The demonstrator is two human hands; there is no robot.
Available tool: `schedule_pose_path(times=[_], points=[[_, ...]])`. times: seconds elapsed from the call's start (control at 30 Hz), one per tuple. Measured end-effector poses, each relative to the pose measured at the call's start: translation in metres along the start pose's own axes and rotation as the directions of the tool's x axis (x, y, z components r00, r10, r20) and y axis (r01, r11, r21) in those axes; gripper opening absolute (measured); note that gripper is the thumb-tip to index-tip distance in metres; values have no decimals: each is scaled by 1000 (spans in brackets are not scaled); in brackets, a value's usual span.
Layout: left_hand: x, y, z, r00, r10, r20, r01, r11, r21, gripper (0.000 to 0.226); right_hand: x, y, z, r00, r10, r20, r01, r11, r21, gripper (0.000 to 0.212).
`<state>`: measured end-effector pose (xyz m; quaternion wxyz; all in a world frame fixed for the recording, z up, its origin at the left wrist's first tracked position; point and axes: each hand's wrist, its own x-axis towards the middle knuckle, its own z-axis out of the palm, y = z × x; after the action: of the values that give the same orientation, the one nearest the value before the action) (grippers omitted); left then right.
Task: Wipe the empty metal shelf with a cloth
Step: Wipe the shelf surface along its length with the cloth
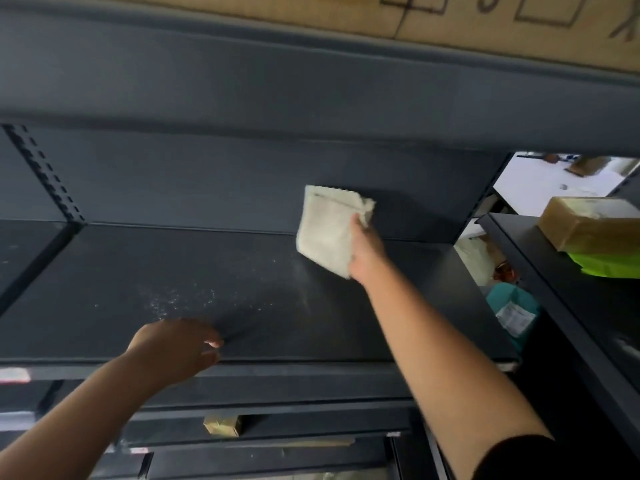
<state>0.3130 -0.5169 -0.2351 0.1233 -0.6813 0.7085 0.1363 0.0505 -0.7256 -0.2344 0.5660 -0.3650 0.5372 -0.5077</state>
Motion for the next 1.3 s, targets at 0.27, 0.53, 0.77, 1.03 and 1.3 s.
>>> schedule_pose_path(times=[0.27, 0.53, 0.77, 1.03, 1.3], points=[[0, -10, 11, 1000, 13, 18, -13, 1000, -26, 37, -29, -16, -132, 873, -428, -233, 155, 696, -701, 40], [-27, -44, 34, 993, 118, 3, -115, 967, -227, 59, -92, 86, -27, 893, -416, 173, 286, 225, -931, 27], [-61, -123, 48, 999, -4, -49, -7, 975, -222, 59, -173, 130, 174, 888, -310, 339, 458, 544, -703, 24], [-78, -206, 44, 984, -177, -27, 168, 966, -197, 56, -167, 84, 181, 996, 68, 56, -86, 894, 440, 31], [-83, -237, 48, 980, -195, -29, 185, 962, -199, 57, -156, 57, 42, 856, -414, -311, 210, 826, -524, 34]])
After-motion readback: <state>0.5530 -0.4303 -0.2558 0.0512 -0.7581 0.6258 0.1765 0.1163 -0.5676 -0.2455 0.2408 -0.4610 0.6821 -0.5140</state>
